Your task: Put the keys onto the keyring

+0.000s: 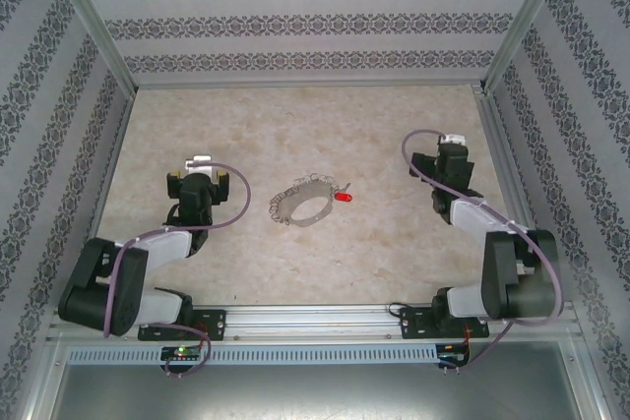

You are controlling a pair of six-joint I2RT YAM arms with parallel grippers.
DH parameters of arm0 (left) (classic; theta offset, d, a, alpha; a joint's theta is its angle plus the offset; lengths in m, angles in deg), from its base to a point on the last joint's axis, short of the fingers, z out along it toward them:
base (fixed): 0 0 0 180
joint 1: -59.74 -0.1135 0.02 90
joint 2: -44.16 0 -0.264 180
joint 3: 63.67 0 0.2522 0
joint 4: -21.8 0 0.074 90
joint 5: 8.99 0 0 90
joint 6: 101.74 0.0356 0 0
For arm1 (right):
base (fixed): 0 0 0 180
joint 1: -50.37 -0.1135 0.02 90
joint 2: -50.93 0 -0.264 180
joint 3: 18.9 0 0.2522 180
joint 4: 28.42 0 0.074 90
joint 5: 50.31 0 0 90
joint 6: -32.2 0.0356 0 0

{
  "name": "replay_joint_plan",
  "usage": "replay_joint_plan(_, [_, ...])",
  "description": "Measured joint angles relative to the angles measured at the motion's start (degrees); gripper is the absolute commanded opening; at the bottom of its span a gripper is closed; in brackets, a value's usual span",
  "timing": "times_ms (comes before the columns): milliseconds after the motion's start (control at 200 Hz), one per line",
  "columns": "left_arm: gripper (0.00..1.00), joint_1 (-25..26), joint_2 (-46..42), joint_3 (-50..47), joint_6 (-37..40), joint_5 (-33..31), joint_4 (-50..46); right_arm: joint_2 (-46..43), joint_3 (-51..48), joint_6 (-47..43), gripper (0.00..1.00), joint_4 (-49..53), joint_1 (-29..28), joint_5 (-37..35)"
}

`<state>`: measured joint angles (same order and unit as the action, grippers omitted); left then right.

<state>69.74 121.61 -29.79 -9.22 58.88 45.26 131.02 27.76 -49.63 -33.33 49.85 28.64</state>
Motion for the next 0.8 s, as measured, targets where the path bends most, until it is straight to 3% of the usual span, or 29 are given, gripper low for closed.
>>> replay_joint_plan(250, [1.0, -4.42, 10.14, -2.6, -0.15, 8.35, 13.88, 6.47, -10.1, -4.87, 0.98, -21.57, 0.07, 9.18])
replay_joint_plan(455, [1.0, -8.92, 12.09, 2.47, -1.46, 16.59, 11.87, 6.64, -10.47, -5.44, 0.98, -28.0, 1.16, 13.33])
replay_joint_plan(799, [1.0, -9.64, 12.09, 3.28, -2.14, 20.33, 11.15, 6.64, -10.47, -5.64, 0.98, -30.08, -0.02, 10.01])
